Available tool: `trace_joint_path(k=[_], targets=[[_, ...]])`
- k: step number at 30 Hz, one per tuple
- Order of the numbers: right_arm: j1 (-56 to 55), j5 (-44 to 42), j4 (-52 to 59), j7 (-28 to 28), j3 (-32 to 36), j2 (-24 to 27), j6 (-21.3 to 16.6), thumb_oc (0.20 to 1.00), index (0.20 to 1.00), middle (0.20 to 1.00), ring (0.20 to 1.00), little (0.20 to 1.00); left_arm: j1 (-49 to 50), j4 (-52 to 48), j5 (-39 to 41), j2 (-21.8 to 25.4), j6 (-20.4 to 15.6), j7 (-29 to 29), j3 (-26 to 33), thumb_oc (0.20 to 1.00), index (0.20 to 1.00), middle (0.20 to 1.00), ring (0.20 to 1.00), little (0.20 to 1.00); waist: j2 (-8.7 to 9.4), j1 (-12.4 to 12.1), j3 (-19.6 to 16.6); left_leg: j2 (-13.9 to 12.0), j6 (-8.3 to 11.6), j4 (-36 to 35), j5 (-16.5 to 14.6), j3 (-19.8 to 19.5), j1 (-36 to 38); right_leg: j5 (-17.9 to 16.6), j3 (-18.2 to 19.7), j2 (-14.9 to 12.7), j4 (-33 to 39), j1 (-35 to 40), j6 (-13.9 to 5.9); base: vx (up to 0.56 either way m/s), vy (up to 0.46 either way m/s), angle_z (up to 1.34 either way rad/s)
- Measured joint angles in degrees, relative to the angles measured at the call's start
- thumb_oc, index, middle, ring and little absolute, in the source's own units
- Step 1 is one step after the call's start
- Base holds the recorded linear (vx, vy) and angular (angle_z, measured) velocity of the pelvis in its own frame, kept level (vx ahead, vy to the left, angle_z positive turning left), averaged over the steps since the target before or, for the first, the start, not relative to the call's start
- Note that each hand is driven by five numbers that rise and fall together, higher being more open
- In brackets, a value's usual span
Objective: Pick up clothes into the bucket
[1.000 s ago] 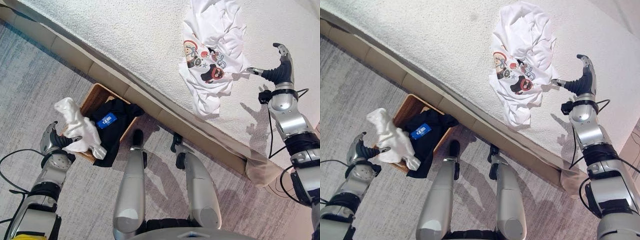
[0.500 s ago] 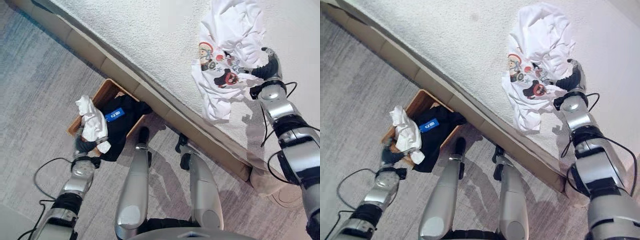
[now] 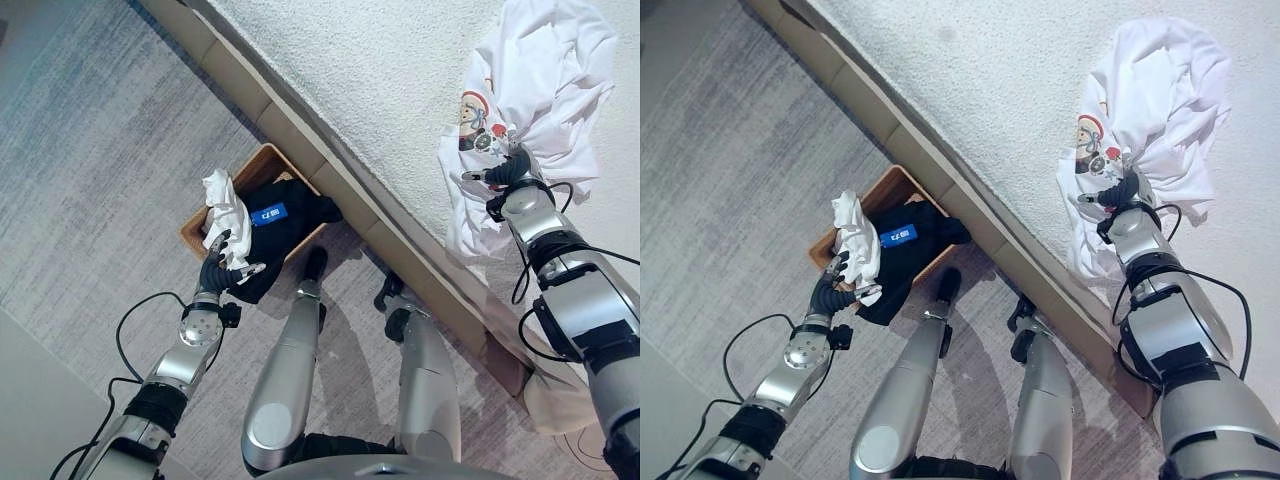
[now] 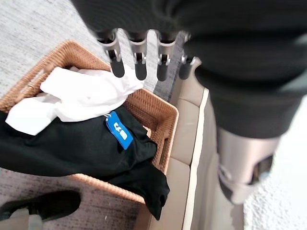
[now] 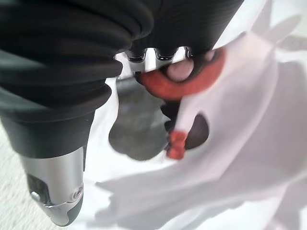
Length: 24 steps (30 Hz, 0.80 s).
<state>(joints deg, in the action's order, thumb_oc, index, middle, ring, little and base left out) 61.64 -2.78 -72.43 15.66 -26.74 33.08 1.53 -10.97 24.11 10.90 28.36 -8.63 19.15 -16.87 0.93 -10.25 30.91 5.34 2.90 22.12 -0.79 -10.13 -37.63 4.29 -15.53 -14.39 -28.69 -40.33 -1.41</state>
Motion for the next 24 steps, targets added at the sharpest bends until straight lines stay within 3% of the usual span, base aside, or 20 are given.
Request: trace_joint_path(k=[1, 2, 3, 11, 18, 24], targets=[[-0.2, 0.0, 0.0, 0.1, 0.6, -0.5, -0.1, 0.467, 0.467, 0.467, 0.467, 0.467, 0.0, 0.2, -0.1, 0.1, 0.1, 0.0, 0.0, 1.0, 1.0, 1.0, 1.0, 1.0, -0.11, 0.0, 0.0, 0.1, 0.16, 0.4, 0.1, -0.2, -0.3, 0.3, -0.2, -0.1, -0.5, -0.3, 0.13, 0.0, -0.042, 0.13], [-0.6, -0.1, 0.0, 0.4, 1.4, -1.0, -0.1, 0.269, 0.269, 0.269, 0.269, 0.269, -0.2, 0.6, -0.1, 0.1, 0.3, 0.0, 0.0, 1.0, 1.0, 1.0, 1.0, 1.0, -0.21, 0.1, 0.0, 0.2, 0.21, 0.6, 0.1, -0.6, -0.4, 0.7, -0.5, -0.3, -1.1, -0.3, 0.28, 0.0, -0.023, 0.14], [-0.7, -0.1, 0.0, 0.5, 1.4, -1.1, -0.1, 0.2, 0.2, 0.2, 0.2, 0.2, -0.2, 0.9, -0.1, 0.2, 0.4, 0.0, 0.0, 1.0, 1.0, 1.0, 1.0, 1.0, -0.25, 0.1, 0.0, 0.2, 0.24, 0.6, 0.1, -0.9, -0.4, 0.9, -0.7, -0.4, -1.4, -0.3, 0.35, 0.0, -0.031, 0.13], [-1.4, -1.4, 5.0, 0.3, 2.6, -2.3, -0.8, 0.2, 0.2, 0.2, 0.2, 0.2, -1.6, 5.0, -1.2, 0.2, 0.8, 0.5, 0.1, 1.0, 1.0, 1.0, 1.0, 1.0, -0.28, 1.1, 0.0, -0.4, 0.67, 1.7, -0.2, -0.9, 1.1, 1.1, -0.7, 0.2, -2.1, 1.0, 1.26, -0.02, -0.012, -0.01], [-3.8, -3.5, 11.0, 1.5, 3.8, 0.1, -1.3, 0.2, 0.2, 0.2, 0.2, 0.2, -2.5, 4.0, -1.3, 0.6, 1.9, -0.1, 0.1, 1.0, 1.0, 1.0, 1.0, 1.0, -0.54, 1.8, -0.1, -1.3, 0.36, -0.6, -0.3, 1.5, 10.6, 0.6, 1.0, 1.1, 0.8, 9.5, 0.29, 0.01, 0.042, -0.15], [-7.3, -2.7, 23.3, 1.9, 4.2, 5.0, -1.1, 0.2, 0.2, 0.2, 0.2, 0.2, -2.6, 1.1, -1.3, 2.4, 2.2, -1.9, 0.3, 1.0, 1.0, 1.0, 1.0, 1.0, -1.94, 6.3, -1.0, -2.1, -1.26, -5.5, -0.4, 4.3, 20.4, -0.8, 3.5, 2.6, 6.4, 18.4, -1.51, 0.06, 0.066, -0.23]])
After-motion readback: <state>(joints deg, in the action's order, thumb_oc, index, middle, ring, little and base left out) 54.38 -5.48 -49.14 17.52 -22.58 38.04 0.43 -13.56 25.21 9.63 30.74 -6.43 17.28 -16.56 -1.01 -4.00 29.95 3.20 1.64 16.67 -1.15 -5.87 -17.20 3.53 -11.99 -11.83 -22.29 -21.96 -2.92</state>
